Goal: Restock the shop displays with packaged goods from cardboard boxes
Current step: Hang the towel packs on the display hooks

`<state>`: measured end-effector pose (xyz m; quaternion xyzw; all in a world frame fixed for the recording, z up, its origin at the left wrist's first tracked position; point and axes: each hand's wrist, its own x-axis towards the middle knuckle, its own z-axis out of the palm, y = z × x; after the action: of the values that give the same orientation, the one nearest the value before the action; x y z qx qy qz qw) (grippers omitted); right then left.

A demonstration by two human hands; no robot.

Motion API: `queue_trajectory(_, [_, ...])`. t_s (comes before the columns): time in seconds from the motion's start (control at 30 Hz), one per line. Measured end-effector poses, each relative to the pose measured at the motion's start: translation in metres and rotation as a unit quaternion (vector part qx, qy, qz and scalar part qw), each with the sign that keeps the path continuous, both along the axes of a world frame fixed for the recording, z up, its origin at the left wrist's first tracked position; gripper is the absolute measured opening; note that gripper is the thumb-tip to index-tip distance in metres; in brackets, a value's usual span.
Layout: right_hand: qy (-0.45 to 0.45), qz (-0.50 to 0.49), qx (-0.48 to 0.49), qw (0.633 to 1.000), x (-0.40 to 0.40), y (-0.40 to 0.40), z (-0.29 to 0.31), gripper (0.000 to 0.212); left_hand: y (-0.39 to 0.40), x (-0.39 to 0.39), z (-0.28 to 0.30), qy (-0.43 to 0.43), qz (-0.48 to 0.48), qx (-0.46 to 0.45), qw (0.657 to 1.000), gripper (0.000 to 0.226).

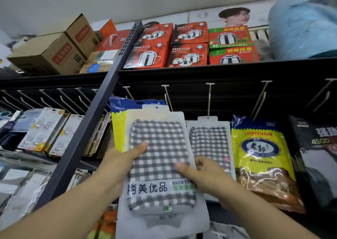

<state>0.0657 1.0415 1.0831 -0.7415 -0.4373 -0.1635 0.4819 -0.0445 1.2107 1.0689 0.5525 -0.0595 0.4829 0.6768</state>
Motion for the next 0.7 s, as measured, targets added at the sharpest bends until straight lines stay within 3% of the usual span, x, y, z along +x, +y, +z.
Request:
queue_trajectory(0.17, [0.054, 0.036, 0.045, 0.997, 0.007, -0.008, -0.010, 0.032, -0.002, 0.006, -0.003, 0.024, -0.019, 0.042, 0.999, 0.036])
queue_trajectory(0.43, [0.094, 0.055, 0.183, 0.977, 0.024, -0.027, 0.000, 0.021, 0.006, 0.010, -0.007, -0.026, 0.031, 0.056, 0.998, 0.009])
queue_trajectory(0.7, [0.020, -0.018, 0.265, 0.964, 0.027, -0.054, 0.057, 0.017, 0.037, 0.001, -0.007, -0.022, 0.084, 0.047, 0.995, 0.014])
